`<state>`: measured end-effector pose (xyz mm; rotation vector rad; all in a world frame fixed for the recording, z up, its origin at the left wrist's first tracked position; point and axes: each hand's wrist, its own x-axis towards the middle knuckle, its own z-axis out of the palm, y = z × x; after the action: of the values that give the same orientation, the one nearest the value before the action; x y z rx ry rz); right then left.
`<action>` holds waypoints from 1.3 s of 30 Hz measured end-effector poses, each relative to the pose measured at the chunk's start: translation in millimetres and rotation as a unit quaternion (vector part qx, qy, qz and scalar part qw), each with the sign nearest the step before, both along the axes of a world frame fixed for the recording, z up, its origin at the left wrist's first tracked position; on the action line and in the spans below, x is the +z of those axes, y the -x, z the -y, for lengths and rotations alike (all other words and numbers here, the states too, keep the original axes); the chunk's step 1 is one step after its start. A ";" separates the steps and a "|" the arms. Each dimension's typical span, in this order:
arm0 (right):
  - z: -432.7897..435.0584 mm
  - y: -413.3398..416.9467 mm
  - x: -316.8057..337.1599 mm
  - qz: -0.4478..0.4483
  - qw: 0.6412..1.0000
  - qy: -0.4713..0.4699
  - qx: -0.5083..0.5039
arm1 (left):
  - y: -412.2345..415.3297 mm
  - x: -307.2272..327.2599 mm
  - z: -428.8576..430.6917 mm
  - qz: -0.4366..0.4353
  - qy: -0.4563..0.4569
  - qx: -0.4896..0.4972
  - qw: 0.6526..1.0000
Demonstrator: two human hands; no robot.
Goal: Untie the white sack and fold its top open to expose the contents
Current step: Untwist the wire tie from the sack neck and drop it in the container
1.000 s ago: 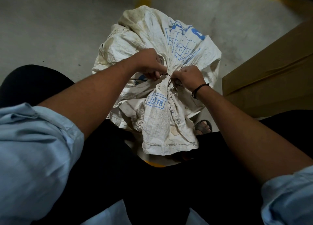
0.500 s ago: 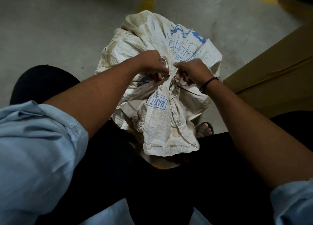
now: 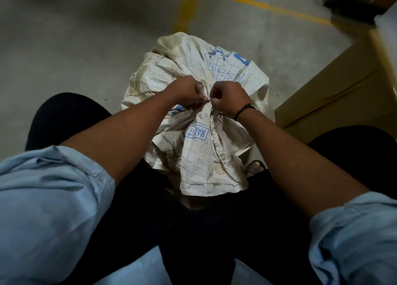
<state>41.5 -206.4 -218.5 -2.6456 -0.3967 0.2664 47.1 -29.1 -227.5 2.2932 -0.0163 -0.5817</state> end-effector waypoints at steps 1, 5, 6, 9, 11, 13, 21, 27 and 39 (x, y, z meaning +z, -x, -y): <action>-1.8 0.6 1.2 0.002 1.000 0.005 0.011 | 1.8 -0.1 -1.0 0.000 0.007 0.003 1.000; -5.7 0.7 3.1 0.002 0.999 0.028 0.028 | 8.6 2.8 -5.8 -0.011 0.033 0.006 0.999; -5.7 0.6 3.8 -0.002 0.999 0.029 0.027 | 10.1 3.0 -6.9 -0.008 0.037 0.007 0.999; -5.3 2.8 5.7 -0.008 0.999 0.034 0.038 | 14.0 1.5 -7.5 -0.002 0.047 0.010 0.999; -6.3 6.3 5.0 0.002 0.998 0.038 0.050 | 15.7 -0.4 -7.6 -0.007 0.052 0.017 0.998; -8.6 10.2 3.7 0.013 0.998 0.040 0.047 | 16.5 -2.2 -8.4 -0.014 0.055 0.026 0.998; -12.1 16.6 -4.0 0.053 0.998 0.041 -0.003 | 15.8 2.0 -7.9 -0.012 0.026 -0.008 1.000; -12.7 18.7 -6.8 0.076 0.997 0.028 -0.020 | 16.3 6.7 -3.5 0.107 -0.079 -0.062 0.989; 0.0 11.0 -6.9 0.099 0.989 -0.093 -0.065 | 18.1 8.2 2.1 0.238 -0.129 -0.022 0.962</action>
<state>30.5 -206.4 -225.4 -2.5065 -0.2942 -0.0730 28.9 -31.2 -219.3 2.6430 -0.2359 -0.0384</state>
